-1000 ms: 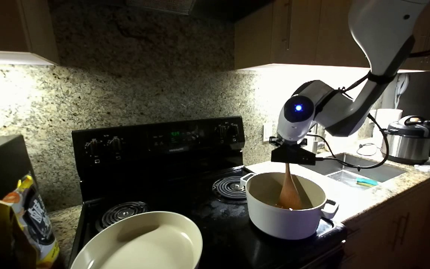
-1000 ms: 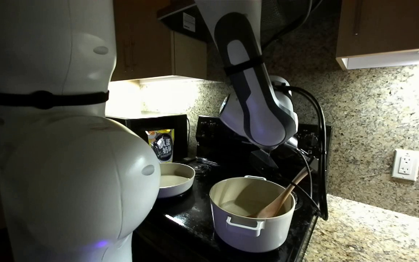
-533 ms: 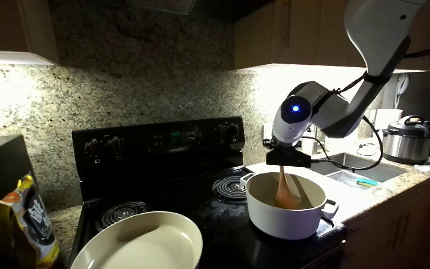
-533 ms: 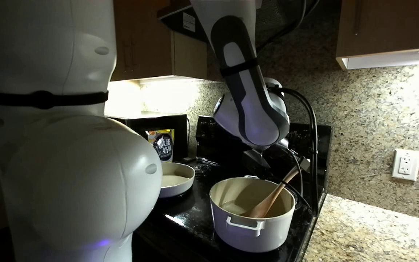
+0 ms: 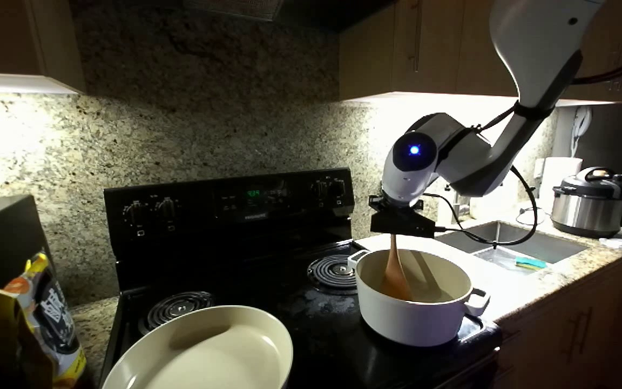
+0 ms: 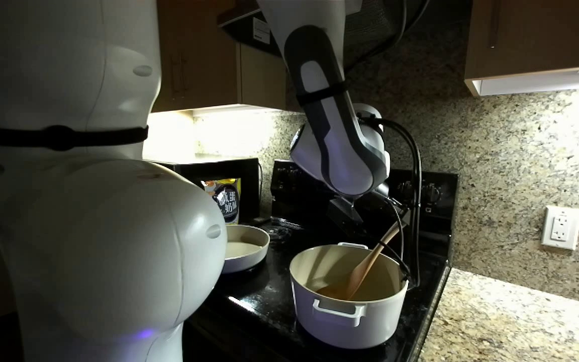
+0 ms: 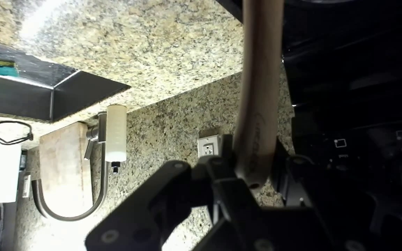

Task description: Stir the pot with the wooden spoon

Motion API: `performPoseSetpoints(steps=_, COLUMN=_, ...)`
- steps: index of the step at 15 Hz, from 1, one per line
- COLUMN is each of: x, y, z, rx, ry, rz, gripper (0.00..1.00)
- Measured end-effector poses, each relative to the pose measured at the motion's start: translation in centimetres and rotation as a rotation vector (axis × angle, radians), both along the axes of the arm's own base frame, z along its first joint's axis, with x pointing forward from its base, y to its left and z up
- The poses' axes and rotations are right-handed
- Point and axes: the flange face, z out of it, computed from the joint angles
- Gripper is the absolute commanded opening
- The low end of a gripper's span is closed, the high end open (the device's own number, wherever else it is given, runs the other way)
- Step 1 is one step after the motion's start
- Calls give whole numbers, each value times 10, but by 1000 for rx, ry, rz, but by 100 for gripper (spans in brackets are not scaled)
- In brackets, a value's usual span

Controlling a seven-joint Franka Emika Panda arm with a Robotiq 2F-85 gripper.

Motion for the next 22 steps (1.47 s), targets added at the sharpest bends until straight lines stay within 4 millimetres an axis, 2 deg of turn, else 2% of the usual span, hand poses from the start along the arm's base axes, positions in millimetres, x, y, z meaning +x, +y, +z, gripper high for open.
performPoseSetpoints(steps=6, x=4, y=-6, z=4, rx=12, ry=-11, rz=-30, gripper=7)
performPoseSetpoints(steps=15, x=-3, y=-37, z=-1, rx=8, ry=2, rz=-88, gripper=7)
performPoseSetpoints(steps=18, x=-8, y=-34, z=-8, rx=12, ry=20, rz=-82, gripper=7)
performPoseSetpoints(steps=22, x=-11, y=-21, z=-15, rx=22, ry=41, rz=-51, gripper=7)
